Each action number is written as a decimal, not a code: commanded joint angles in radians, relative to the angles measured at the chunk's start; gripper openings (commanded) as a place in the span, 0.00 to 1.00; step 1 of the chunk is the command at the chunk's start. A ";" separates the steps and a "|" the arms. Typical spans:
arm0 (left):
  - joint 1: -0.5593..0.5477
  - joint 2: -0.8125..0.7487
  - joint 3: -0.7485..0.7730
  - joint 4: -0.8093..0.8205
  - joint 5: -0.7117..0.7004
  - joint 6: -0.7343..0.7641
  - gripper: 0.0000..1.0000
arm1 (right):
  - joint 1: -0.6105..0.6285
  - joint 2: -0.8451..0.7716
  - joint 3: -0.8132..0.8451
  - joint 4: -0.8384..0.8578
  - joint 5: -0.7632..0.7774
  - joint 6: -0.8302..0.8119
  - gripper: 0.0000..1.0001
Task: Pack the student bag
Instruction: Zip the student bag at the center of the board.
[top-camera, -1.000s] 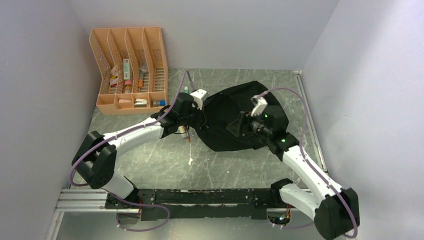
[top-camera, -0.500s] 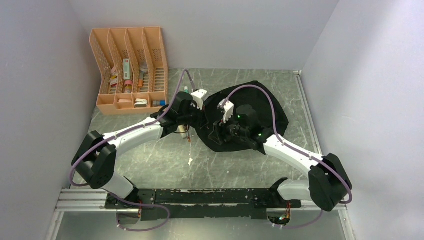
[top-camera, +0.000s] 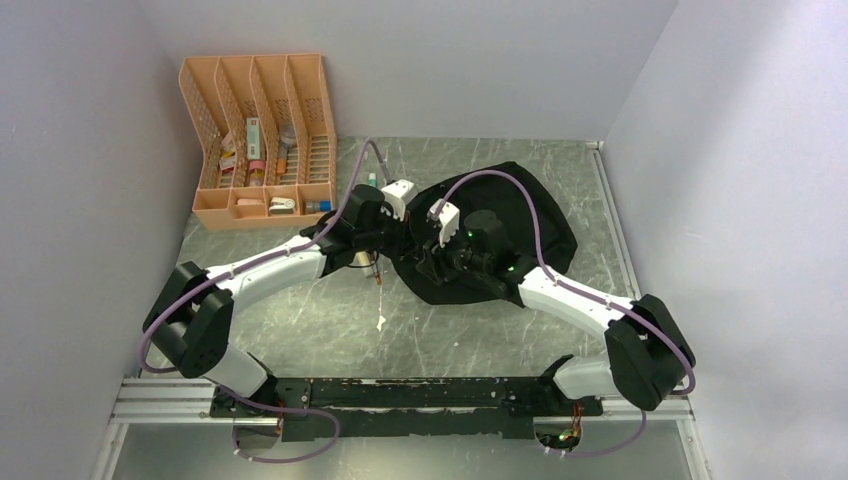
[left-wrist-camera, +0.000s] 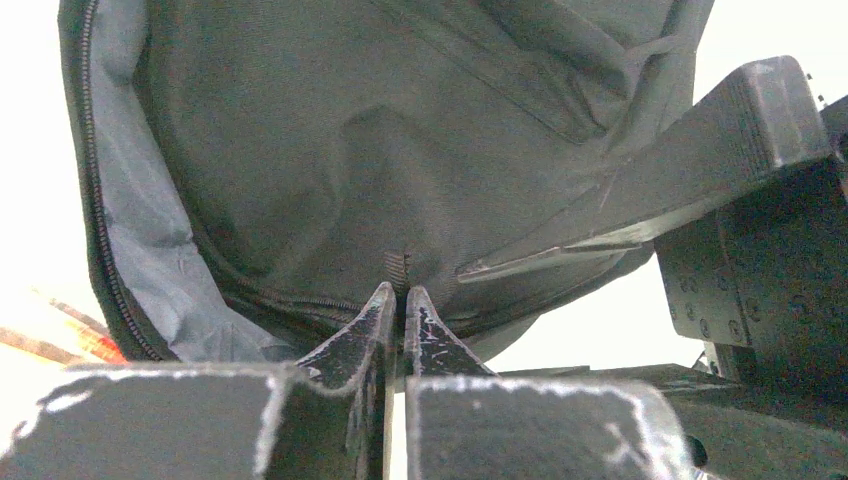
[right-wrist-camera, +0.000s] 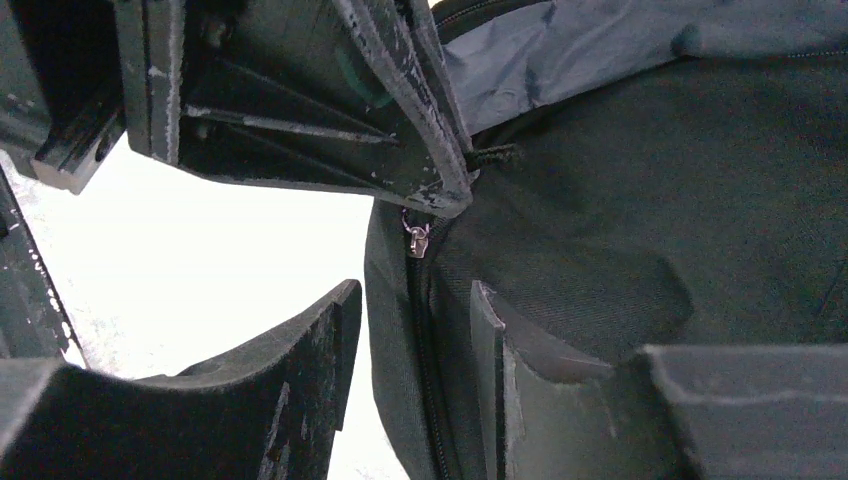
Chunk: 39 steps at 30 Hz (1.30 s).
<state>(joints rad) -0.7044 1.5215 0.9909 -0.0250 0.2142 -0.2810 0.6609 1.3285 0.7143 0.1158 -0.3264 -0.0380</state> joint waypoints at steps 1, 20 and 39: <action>0.022 -0.040 -0.014 0.056 0.006 -0.024 0.05 | 0.011 0.003 -0.024 0.065 -0.022 0.011 0.47; 0.110 -0.025 0.008 0.062 0.014 -0.096 0.05 | 0.014 -0.083 -0.084 -0.039 -0.002 0.036 0.00; 0.230 0.170 0.292 -0.042 -0.090 -0.042 0.05 | 0.016 -0.172 0.112 -0.561 -0.138 0.087 0.00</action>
<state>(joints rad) -0.5133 1.6520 1.1938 -0.1028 0.1776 -0.3538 0.6666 1.1778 0.7830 -0.2749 -0.3714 0.0254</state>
